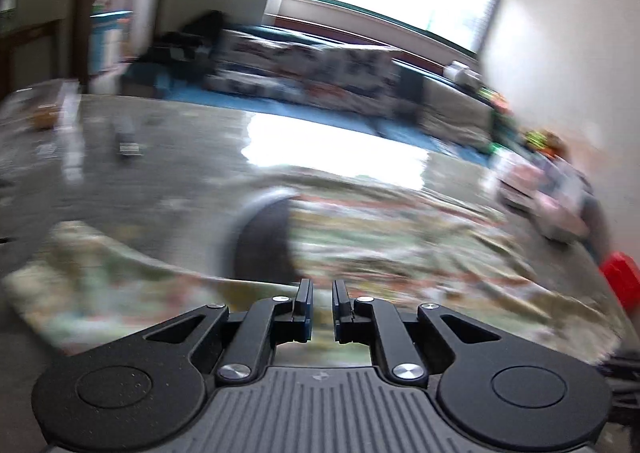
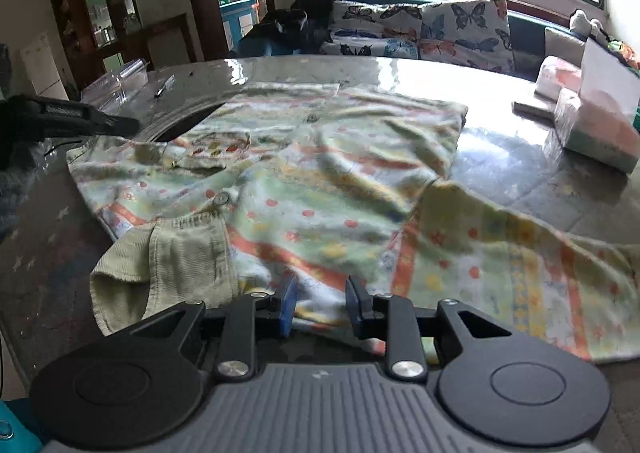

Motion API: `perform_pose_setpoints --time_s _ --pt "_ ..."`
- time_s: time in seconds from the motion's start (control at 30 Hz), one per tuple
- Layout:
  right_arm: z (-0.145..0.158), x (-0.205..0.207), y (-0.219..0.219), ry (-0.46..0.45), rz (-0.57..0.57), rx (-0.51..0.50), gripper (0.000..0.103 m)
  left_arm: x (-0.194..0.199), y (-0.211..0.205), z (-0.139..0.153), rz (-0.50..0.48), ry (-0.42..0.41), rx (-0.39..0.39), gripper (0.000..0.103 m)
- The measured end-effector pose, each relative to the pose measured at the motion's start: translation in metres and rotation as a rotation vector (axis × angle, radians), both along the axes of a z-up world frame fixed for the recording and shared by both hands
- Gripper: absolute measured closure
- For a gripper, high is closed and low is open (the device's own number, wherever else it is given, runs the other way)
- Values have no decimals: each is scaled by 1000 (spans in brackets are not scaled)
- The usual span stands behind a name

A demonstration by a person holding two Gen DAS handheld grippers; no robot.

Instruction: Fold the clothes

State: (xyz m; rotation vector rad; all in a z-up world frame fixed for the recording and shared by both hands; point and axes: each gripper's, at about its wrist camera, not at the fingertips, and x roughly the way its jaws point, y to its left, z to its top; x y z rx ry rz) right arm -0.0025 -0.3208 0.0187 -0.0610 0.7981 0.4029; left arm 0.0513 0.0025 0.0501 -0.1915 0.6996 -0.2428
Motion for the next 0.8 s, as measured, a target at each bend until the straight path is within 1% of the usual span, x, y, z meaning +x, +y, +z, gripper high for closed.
perform_pose_setpoints --time_s 0.07,0.2,0.33,0.43,0.57,0.7,0.8 --pt "3 0 -4 -8 -4 -4 77 2 -29 -2 -81 3 -3 92" --pt "14 19 -12 -45 -38 -18 77 2 -81 -9 -240 4 -3 92" --pt "23 54 -23 -70 -77 -33 77 3 -124 -19 -375 34 -15 92" --pt "25 83 -31 -83 -101 -40 77 4 -143 -29 -451 69 -21 92" --pt "17 127 -41 -65 -146 -21 77 0 -155 -41 -520 99 -25 93" --pt "2 170 -50 -27 -180 5 77 1 -159 -49 -560 128 -39 93" --pt "-11 199 -53 -2 -197 14 77 4 -159 -50 -580 136 -53 93"
